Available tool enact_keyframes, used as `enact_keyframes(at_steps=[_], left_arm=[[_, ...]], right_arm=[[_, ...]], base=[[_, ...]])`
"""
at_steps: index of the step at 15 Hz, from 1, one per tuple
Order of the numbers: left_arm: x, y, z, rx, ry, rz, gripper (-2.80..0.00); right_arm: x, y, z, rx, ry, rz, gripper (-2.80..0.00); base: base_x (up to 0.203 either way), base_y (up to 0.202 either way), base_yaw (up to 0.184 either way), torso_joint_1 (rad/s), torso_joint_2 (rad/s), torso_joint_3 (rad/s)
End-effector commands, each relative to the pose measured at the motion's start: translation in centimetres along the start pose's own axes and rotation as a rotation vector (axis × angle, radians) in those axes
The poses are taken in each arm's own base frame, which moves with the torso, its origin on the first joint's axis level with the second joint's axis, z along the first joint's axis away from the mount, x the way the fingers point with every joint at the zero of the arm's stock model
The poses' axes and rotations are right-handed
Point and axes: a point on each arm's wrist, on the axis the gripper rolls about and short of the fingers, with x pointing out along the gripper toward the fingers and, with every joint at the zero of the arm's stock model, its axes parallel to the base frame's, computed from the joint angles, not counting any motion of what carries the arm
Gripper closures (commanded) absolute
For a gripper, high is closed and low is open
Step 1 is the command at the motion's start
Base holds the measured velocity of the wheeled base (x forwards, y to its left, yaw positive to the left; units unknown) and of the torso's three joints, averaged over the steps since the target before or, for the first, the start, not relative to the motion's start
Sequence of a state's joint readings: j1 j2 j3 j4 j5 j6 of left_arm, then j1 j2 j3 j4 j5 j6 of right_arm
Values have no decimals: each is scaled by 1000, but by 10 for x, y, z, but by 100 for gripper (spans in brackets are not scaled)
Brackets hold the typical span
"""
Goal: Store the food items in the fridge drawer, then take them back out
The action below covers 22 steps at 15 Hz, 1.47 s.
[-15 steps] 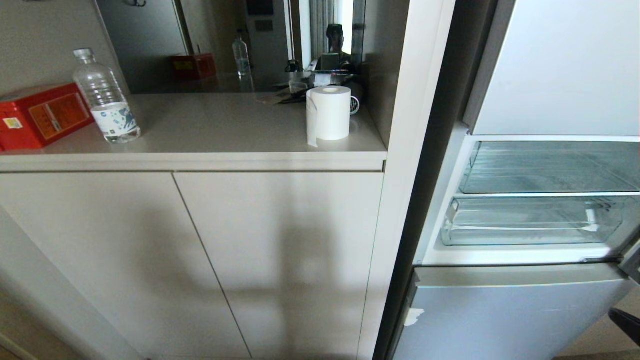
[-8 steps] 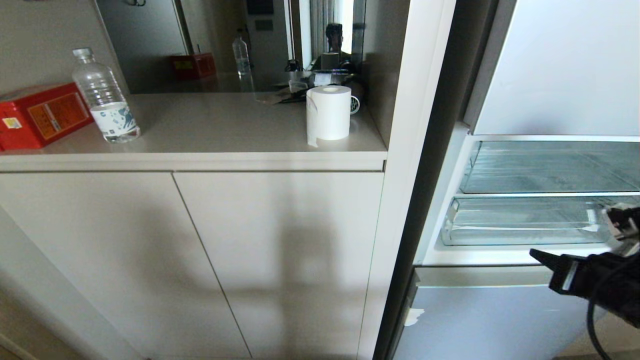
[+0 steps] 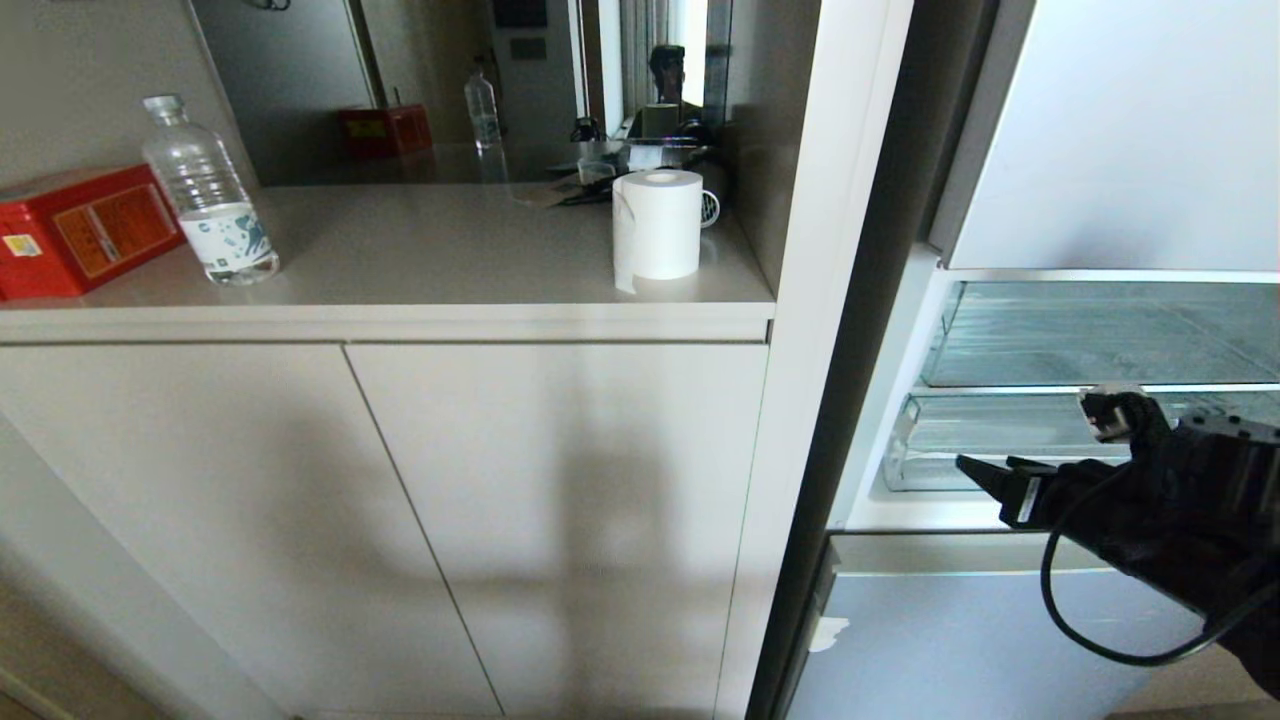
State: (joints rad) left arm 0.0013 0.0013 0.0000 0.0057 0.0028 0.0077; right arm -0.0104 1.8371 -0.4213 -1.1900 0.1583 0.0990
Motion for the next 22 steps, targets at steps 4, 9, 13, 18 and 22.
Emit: enact_keyframes(at_steps=[4,9,13,18,22], left_arm=[[0,0,0,0,1,1,0],[0,0,0,0,1,1,0],[0,0,0,0,1,1,0],[0,0,0,0,1,1,0],[0,0,0,0,1,1,0]], right_arm=[[29,-6,-16,-18,3,-1,-280],[49,-10,-29,-20,-9,12,-280],[57,-10,-29,-28,-46,16,-280],[68,-9,-27,-32,-69,23,-280],[75,-2,-25,-32,-82,42,-280]], base=[[0,0,0,0,0,0],[0,0,0,0,0,0],[0,0,0,0,0,0],[0,0,0,0,0,0],[0,0,0,0,0,0]])
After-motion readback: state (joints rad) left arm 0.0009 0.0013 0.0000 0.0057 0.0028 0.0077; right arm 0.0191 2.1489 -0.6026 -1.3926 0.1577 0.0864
